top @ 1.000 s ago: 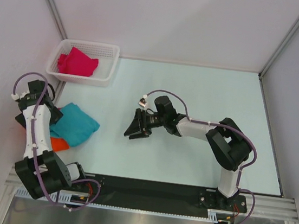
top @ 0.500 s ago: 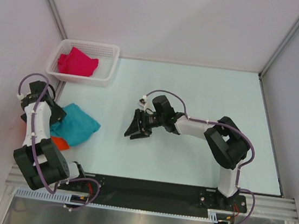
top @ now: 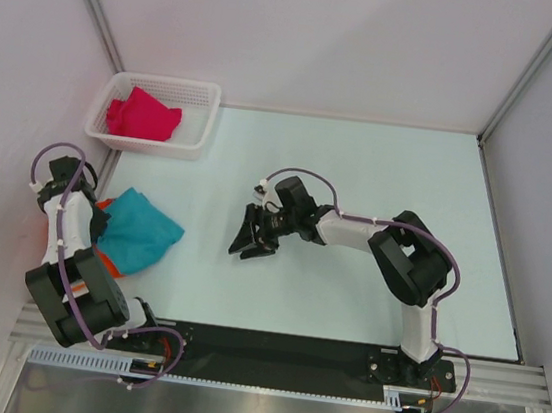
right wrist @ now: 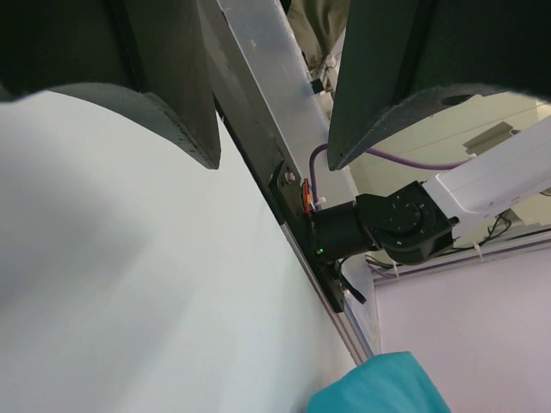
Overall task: Fold and stack the t-shirts
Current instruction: Smooth out wrinkles on the folded tshirt
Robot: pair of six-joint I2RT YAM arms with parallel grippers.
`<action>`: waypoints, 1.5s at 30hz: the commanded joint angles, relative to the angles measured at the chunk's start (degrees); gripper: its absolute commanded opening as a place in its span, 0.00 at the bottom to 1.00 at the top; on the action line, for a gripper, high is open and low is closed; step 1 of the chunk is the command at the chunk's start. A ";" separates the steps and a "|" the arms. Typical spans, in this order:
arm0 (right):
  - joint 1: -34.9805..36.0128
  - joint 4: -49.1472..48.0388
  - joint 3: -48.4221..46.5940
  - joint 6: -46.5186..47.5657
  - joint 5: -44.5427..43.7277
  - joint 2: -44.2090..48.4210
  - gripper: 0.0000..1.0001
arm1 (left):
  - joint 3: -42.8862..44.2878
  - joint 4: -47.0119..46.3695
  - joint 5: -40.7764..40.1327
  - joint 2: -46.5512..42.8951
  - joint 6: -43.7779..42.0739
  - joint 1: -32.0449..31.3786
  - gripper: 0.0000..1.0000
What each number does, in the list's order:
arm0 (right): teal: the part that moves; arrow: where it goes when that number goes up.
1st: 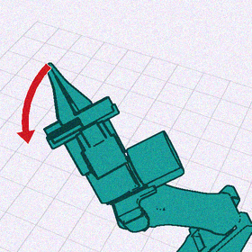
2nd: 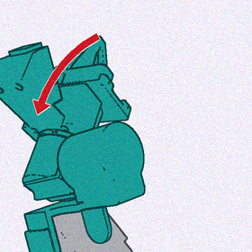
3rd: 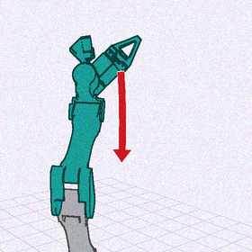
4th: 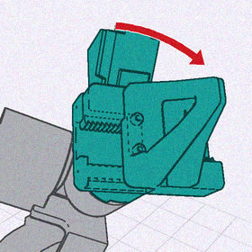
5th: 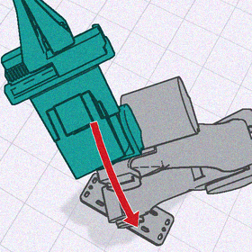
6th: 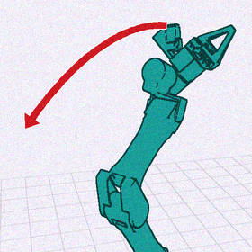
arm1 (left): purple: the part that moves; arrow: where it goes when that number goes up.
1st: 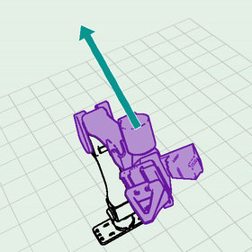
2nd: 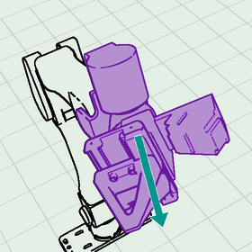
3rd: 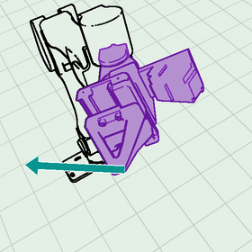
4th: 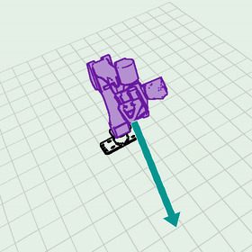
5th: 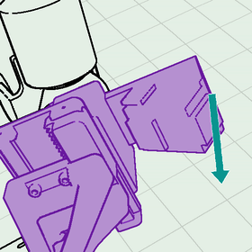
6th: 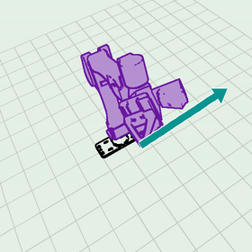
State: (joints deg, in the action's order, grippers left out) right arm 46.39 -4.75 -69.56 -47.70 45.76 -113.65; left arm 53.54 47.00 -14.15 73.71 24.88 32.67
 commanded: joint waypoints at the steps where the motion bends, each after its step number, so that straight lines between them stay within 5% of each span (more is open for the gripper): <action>1: 0.54 1.06 -2.42 1.65 -0.49 -0.79 0.58 | -0.45 -2.27 0.70 -1.47 0.43 0.73 0.00; 15: 1.68 4.40 -5.23 3.76 -1.99 -2.63 0.57 | 8.68 1.51 -3.60 -8.14 3.68 1.69 0.00; 33: 1.42 9.32 -7.17 5.95 -2.78 -3.25 0.57 | 10.71 1.08 6.22 -9.02 2.27 11.98 0.00; 39: 1.33 11.52 -7.87 7.27 -3.74 -2.90 0.57 | 12.63 -0.07 13.62 -4.90 4.20 10.68 0.00; 45: 1.07 13.10 -8.49 7.89 -4.63 -2.98 0.57 | 23.44 1.25 15.37 -0.94 5.70 4.52 0.00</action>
State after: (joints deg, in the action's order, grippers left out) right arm 47.66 6.81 -75.44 -41.25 41.95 -116.75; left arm 68.42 50.48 -2.59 72.14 28.62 40.34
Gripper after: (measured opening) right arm 0.569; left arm 0.020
